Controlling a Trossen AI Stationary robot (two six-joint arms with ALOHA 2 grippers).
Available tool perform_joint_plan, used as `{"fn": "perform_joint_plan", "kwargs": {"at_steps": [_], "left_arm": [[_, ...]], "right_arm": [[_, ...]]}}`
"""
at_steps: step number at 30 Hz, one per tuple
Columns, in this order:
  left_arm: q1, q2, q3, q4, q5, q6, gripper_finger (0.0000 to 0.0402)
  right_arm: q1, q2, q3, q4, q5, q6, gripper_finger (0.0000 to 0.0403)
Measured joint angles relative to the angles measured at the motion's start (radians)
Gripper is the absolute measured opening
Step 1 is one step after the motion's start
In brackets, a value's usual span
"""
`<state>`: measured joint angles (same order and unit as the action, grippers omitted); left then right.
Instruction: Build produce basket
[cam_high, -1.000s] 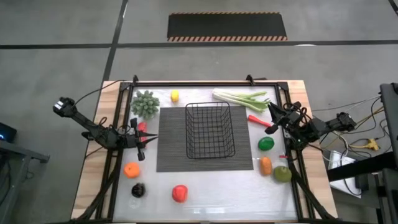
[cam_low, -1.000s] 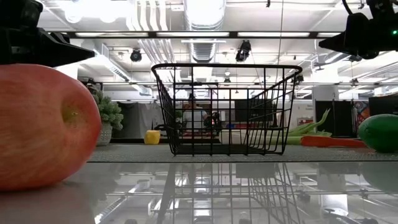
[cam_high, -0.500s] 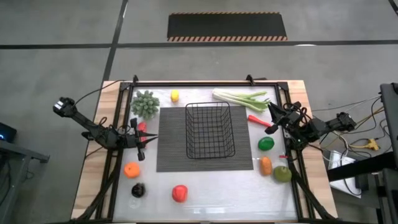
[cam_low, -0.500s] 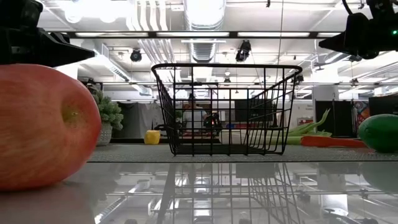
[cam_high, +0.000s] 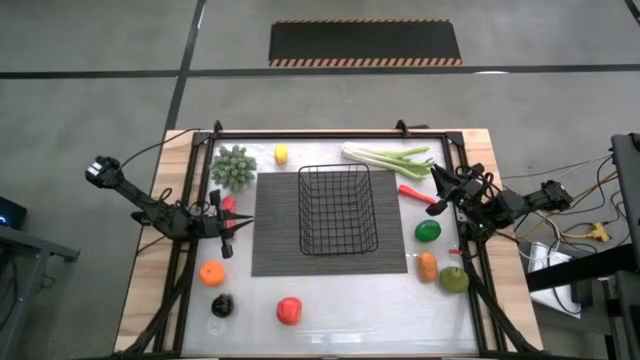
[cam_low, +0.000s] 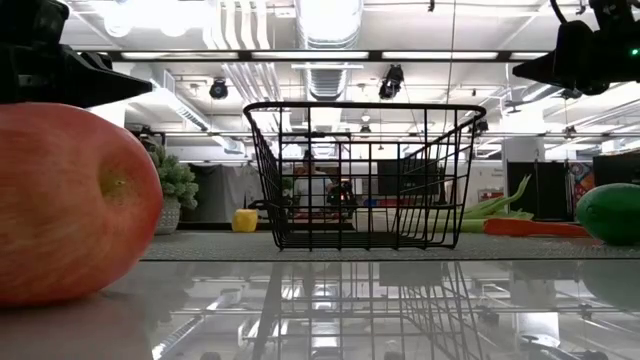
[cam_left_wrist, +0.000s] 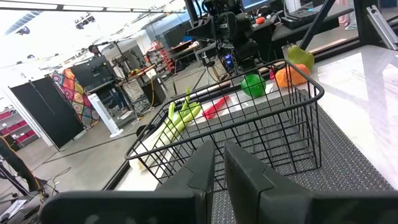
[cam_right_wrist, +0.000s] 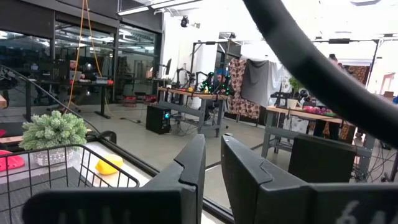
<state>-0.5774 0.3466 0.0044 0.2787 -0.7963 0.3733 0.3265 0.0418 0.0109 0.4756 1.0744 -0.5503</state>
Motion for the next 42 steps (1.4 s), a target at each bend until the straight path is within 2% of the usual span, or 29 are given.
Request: {"fn": "perform_joint_plan", "kwargs": {"at_steps": [36, 42], "left_arm": [[0.000, 0.000, 0.000, 0.000, 0.000, 0.002, 0.0020], [0.000, 0.000, 0.000, 0.000, -0.009, 0.163, 0.0020]], "right_arm": [[0.000, 0.000, 0.000, 0.000, 0.000, 0.000, 0.0043], [0.000, 0.000, 0.000, 0.000, 0.000, 0.013, 0.0043]]}}
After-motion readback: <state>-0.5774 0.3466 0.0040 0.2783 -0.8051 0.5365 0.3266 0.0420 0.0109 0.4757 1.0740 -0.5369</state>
